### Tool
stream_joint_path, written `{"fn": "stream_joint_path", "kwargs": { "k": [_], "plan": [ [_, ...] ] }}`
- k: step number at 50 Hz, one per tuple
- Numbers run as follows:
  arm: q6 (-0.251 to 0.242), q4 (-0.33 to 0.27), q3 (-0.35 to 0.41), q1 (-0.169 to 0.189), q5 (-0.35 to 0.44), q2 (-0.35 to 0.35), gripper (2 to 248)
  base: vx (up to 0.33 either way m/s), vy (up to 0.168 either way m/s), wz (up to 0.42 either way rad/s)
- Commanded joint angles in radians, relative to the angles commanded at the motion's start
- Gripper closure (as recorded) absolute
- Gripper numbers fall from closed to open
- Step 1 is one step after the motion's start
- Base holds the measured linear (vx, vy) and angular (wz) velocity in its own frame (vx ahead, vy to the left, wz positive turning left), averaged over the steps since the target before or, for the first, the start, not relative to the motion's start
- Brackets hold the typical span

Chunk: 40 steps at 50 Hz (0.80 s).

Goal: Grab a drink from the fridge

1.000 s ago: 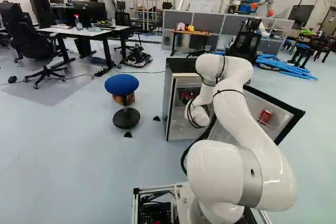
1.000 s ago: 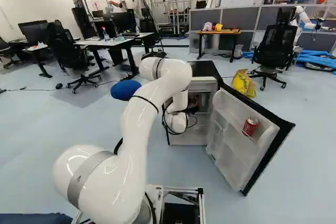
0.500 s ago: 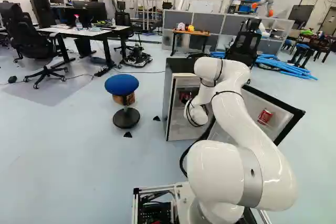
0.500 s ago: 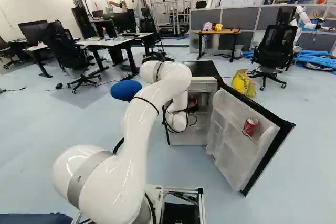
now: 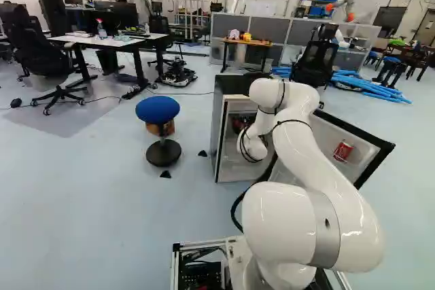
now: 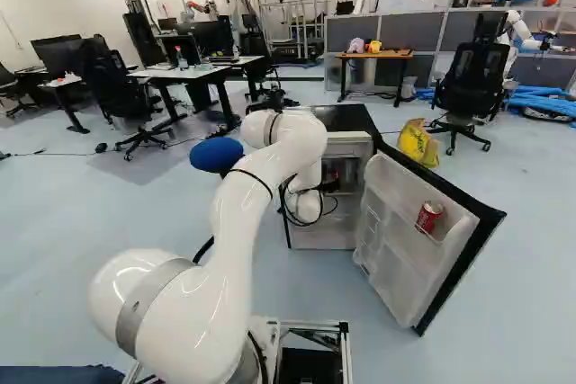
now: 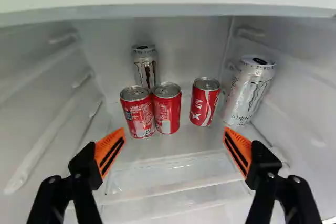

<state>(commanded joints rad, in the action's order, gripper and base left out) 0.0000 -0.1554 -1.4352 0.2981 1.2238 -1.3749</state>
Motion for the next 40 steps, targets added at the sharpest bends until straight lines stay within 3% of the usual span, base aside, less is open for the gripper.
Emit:
{"fn": "stream_joint_path", "kwargs": {
  "k": [27, 28, 32, 33, 38, 40],
  "plan": [
    [0.000, 0.000, -0.034, -0.003, -0.026, -0.019, 4, 0.000, 0.000, 0.000],
    [0.000, 0.000, -0.034, -0.003, -0.026, -0.019, 16, 0.000, 0.000, 0.000],
    [0.000, 0.000, -0.034, -0.003, -0.026, -0.019, 16, 0.000, 0.000, 0.000],
    [0.000, 0.000, -0.034, -0.003, -0.026, -0.019, 29, 0.000, 0.000, 0.000],
    [0.000, 0.000, -0.034, -0.003, -0.026, -0.019, 29, 0.000, 0.000, 0.000],
    [0.000, 0.000, -0.034, -0.003, -0.026, -0.019, 41, 0.000, 0.000, 0.000]
  ]
}}
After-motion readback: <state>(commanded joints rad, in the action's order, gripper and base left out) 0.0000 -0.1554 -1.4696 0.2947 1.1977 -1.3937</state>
